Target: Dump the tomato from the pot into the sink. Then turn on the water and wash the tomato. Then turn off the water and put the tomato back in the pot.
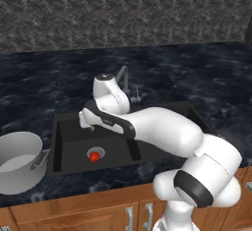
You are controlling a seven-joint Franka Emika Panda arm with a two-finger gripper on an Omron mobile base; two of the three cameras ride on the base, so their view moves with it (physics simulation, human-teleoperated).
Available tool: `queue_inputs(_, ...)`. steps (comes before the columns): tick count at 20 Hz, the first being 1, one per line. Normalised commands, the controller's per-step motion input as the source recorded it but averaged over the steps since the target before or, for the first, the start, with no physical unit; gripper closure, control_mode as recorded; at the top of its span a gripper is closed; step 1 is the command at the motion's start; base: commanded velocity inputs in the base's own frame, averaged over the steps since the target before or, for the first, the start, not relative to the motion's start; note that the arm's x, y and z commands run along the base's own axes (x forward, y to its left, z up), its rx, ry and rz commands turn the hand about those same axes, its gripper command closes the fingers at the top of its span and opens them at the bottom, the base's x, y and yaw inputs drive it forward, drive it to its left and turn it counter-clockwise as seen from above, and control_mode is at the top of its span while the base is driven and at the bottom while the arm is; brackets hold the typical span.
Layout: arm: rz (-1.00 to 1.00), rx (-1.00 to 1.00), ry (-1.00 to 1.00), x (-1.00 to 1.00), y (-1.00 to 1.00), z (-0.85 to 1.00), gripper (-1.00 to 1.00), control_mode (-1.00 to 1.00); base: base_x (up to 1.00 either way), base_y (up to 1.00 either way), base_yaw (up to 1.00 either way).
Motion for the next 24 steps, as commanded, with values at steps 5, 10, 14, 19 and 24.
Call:
queue_inputs(5,0.0,-0.07,0.1,0.51,0.09,-0.52,-1.0,-1.0,0.0,0.0,0.0)
queue_inputs(10,0.0,-0.05,0.12,0.37,0.01,-0.54,-1.0,-1.0,0.0,0.0,0.0)
queue_inputs(14,0.0,-0.01,0.14,0.22,0.0,-0.54,-1.0,-1.0,0.0,0.0,0.0)
queue_inputs(19,0.0,-0.01,0.15,0.22,0.03,-0.6,-1.0,-1.0,0.0,0.0,0.0)
queue_inputs(24,0.0,-0.04,0.11,0.14,0.08,-0.61,-1.0,-1.0,0.0,0.0,0.0)
